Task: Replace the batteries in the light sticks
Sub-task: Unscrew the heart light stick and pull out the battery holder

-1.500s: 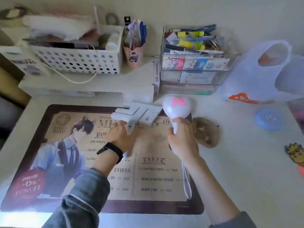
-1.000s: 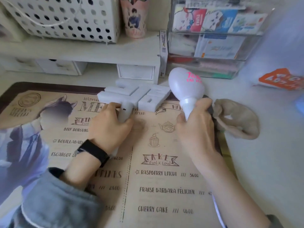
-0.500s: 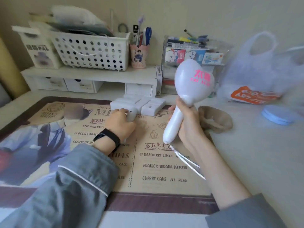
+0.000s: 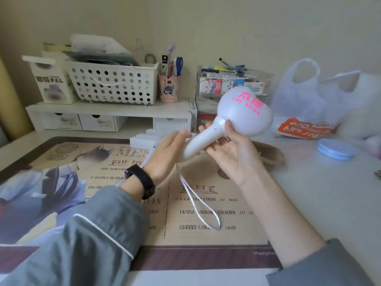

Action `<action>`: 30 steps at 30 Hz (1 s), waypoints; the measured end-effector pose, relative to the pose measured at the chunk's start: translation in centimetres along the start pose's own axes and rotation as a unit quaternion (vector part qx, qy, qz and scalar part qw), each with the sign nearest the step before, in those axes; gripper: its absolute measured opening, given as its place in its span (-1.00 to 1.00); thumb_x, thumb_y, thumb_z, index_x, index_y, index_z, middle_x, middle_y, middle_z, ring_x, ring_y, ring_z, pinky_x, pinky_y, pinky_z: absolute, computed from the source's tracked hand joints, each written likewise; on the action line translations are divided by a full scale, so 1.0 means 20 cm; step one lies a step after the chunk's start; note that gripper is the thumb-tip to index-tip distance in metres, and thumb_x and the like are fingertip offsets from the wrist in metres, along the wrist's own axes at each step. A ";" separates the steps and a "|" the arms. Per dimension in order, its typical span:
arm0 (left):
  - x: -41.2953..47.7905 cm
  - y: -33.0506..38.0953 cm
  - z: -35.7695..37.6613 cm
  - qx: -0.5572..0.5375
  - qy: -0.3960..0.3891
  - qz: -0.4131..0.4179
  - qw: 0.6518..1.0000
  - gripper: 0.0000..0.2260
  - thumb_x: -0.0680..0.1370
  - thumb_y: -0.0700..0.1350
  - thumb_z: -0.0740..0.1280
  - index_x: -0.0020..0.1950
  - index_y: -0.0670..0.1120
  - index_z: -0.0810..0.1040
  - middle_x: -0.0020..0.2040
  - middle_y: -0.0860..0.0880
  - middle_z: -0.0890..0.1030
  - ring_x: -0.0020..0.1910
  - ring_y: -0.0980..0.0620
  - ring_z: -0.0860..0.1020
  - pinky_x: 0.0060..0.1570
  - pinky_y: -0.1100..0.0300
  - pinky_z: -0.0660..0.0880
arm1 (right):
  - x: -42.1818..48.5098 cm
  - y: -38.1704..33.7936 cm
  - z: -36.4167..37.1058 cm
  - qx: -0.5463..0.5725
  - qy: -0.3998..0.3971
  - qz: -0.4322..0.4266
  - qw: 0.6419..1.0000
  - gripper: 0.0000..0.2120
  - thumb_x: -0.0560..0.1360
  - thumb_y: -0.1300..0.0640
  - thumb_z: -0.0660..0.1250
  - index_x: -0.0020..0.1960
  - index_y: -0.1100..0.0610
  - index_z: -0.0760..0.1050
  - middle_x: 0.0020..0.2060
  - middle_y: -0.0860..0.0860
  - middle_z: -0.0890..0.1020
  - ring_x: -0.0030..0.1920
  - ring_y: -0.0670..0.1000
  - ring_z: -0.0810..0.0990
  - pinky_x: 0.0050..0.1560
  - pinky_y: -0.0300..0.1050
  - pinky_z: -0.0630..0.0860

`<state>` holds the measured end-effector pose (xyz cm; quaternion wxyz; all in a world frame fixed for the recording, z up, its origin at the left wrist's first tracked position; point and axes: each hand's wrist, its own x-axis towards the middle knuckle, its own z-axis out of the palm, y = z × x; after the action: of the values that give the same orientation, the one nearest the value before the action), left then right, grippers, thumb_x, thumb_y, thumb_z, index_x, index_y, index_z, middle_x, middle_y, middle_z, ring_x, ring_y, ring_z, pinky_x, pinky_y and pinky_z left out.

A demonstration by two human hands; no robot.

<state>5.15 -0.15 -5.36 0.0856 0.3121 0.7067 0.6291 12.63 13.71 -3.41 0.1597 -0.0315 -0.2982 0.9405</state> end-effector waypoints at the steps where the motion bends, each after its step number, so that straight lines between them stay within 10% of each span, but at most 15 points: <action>1: -0.01 0.01 0.02 -0.077 -0.061 -0.041 0.994 -0.65 0.62 0.07 0.10 0.18 -0.13 0.51 -0.17 -0.04 0.61 -0.24 -0.02 0.57 -0.17 0.15 0.52 | 0.00 -0.01 0.00 0.006 -0.003 -0.009 1.000 -0.72 0.55 0.21 0.25 0.20 0.33 0.41 0.05 0.24 0.55 0.23 0.24 0.52 0.18 0.23 0.45; 4: -0.02 -0.01 0.02 -0.120 -0.104 -0.086 0.984 -0.64 0.61 0.09 0.14 0.09 -0.19 0.49 -0.43 0.02 0.44 -0.55 0.09 0.28 -0.55 0.30 0.27 | 0.01 -0.02 -0.02 -0.018 0.003 -0.035 0.999 -0.73 0.56 0.19 0.24 0.21 0.30 0.41 0.06 0.21 0.55 0.19 0.18 0.55 0.21 0.21 0.45; 8: 0.00 -0.03 -0.04 -0.096 -0.101 -0.121 0.983 -0.71 0.58 0.06 0.22 -0.27 -0.06 0.44 -0.48 0.07 0.20 -0.56 0.15 0.10 -0.59 0.34 0.04 | 0.03 -0.06 -0.03 -0.030 0.031 -0.076 0.996 -0.78 0.57 0.11 0.26 0.13 0.24 0.47 -0.07 0.13 0.58 0.02 0.08 0.59 0.12 0.06 0.53; 15: 0.05 -0.06 -0.16 0.130 -0.074 -0.099 0.984 -0.75 0.53 0.03 0.33 -0.27 -0.09 0.59 -0.51 0.04 0.40 -0.54 0.12 0.27 -0.54 0.33 0.29 | 0.05 -0.20 -0.12 -0.070 0.100 -0.146 0.982 -0.78 0.56 0.04 0.28 0.09 0.18 0.49 -0.27 0.04 0.64 -0.14 0.01 0.63 -0.05 -0.06 0.59; 17: 0.06 -0.07 -0.16 0.153 -0.072 -0.073 0.983 -0.67 0.51 0.19 0.29 -0.09 -0.06 0.64 -0.24 -0.04 0.64 -0.29 0.06 0.53 -0.16 0.23 0.54 | 0.05 -0.21 -0.12 -0.116 0.103 -0.152 0.976 -0.72 0.55 0.01 0.29 0.16 0.18 0.49 -0.23 0.05 0.62 -0.19 0.00 0.63 -0.11 -0.08 0.59; 21: 0.02 -0.04 -0.04 0.016 -0.131 -0.074 0.988 -0.62 0.53 0.21 0.12 0.07 0.01 0.58 0.06 0.00 0.66 0.10 0.07 0.60 0.19 0.17 0.48 | 0.04 -0.11 -0.07 -0.127 0.056 -0.048 0.989 -0.69 0.54 0.02 0.28 0.06 0.28 0.50 -0.22 0.16 0.61 -0.24 0.07 0.65 -0.09 -0.04 0.63; 30: -0.05 -0.02 0.10 -0.177 -0.164 -0.160 0.957 -0.59 0.50 0.15 0.20 -0.02 -0.20 0.51 -0.31 -0.09 0.56 -0.40 0.00 0.50 -0.36 0.17 0.50 | 0.00 0.01 -0.05 -0.211 -0.061 0.033 0.975 -0.68 0.43 0.12 0.33 0.12 0.25 0.44 -0.12 0.16 0.59 -0.24 0.11 0.56 -0.39 -0.04 0.37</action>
<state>6.85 0.96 -6.35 0.3535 0.2736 0.6014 0.6622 12.67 14.20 -4.31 0.0996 -0.0172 -0.4976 0.8615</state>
